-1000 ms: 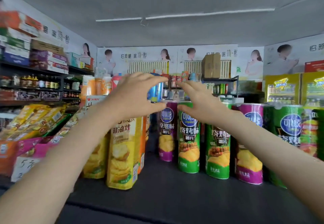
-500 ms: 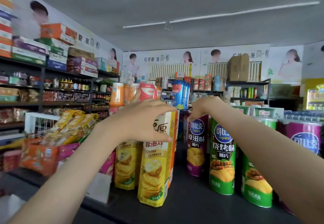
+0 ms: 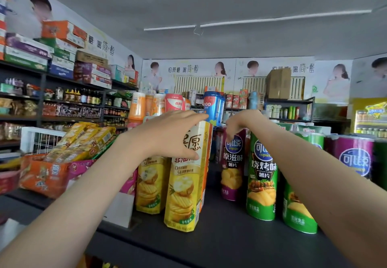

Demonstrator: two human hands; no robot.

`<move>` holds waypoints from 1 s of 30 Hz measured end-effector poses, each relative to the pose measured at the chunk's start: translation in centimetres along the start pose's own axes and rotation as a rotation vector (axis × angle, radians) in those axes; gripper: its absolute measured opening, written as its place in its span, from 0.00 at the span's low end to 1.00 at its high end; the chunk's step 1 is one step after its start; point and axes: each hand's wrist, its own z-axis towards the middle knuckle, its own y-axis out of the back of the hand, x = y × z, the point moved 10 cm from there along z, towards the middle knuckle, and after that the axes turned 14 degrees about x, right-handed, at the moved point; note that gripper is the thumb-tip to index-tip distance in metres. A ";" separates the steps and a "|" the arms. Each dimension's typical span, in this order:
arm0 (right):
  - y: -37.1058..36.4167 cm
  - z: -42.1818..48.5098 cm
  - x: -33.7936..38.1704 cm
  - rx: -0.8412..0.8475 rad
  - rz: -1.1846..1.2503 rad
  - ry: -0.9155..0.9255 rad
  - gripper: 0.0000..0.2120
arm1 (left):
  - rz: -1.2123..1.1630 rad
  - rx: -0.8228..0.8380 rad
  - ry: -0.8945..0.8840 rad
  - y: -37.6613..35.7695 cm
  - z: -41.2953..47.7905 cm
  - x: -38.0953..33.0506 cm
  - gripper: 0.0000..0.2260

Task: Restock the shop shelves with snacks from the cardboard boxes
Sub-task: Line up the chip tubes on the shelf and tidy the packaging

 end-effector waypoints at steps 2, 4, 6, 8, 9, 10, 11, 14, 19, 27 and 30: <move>1.0 -0.8 0.0 -0.092 0.007 0.017 0.35 | -0.017 0.005 -0.007 -0.1 -0.1 -0.1 0.43; 1.5 -1.2 0.1 -0.142 0.040 0.068 0.38 | -0.038 0.006 -0.011 -0.2 0.0 0.0 0.44; 1.7 -1.8 0.3 -0.178 0.074 0.086 0.38 | -0.050 -0.003 -0.008 -0.2 0.0 0.0 0.44; 2.0 -2.7 0.5 -0.221 0.094 0.083 0.39 | -0.045 -0.013 -0.004 -0.2 -0.1 0.0 0.44; 2.2 -3.0 0.5 -0.244 0.106 0.084 0.39 | -0.045 -0.014 -0.006 -0.2 -0.1 -0.1 0.44; 2.3 -3.2 0.3 -0.261 0.120 0.085 0.40 | -0.048 -0.012 -0.010 -0.3 0.0 -0.2 0.44; 2.2 -3.4 0.2 -0.272 0.135 0.090 0.40 | -0.054 -0.011 -0.014 -0.3 0.0 -0.2 0.44; 1.9 -4.1 0.5 -0.291 0.145 0.111 0.40 | -0.070 -0.024 -0.013 -0.4 0.1 0.0 0.44; 1.5 -5.7 0.8 -0.291 0.140 0.134 0.36 | -0.101 -0.063 -0.027 -0.4 -0.1 0.0 0.45; -0.1 -8.0 0.0 -0.305 0.131 0.109 0.31 | -0.081 -0.122 -0.059 -0.6 -1.1 -0.7 0.43; -0.4 -8.5 0.1 -0.350 0.129 0.090 0.32 | -0.071 -0.138 -0.060 -0.5 -1.5 -0.8 0.43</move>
